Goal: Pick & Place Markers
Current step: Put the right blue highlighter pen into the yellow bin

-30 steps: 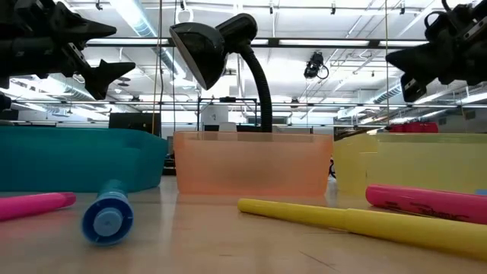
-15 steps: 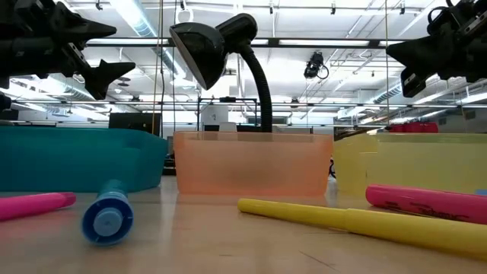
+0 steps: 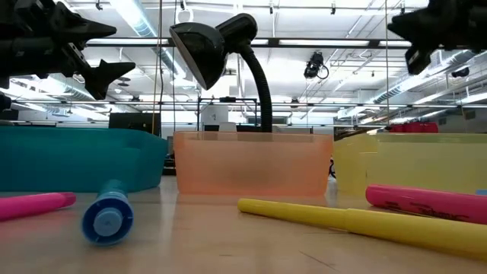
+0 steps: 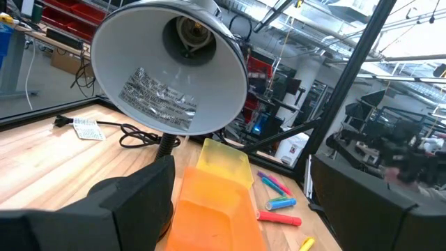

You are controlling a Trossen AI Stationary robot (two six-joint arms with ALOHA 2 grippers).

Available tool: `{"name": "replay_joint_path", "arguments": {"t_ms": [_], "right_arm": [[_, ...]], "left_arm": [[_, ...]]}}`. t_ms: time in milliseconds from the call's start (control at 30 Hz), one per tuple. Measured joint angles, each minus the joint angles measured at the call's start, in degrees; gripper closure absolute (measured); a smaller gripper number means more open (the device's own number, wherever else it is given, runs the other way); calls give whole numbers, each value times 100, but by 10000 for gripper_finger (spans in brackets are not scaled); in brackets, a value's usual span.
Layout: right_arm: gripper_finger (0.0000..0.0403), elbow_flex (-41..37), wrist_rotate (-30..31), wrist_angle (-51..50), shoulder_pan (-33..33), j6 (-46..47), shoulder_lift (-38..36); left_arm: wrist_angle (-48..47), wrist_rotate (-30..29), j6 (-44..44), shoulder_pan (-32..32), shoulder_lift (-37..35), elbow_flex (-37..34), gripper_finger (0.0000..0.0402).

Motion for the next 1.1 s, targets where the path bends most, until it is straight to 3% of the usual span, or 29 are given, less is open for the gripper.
{"name": "replay_joint_path", "arguments": {"t_ms": [367, 567, 700, 1100], "right_arm": [[301, 2691, 752, -2244, -1, -412, 1577], [298, 3968, 786, -3559, 0, -381, 2589], [298, 4690, 753, -4469, -2, -250, 3212], [298, 6141, -87, -6946, -2, -155, 4658]], "left_arm": [[1, 0, -1, 0, 1, -1, 60], [0, 0, 0, 0, 1, -1, 60], [-1, 0, -2, 0, 1, -1, 60], [-1, 0, -1, 0, 0, -1, 60]]}}
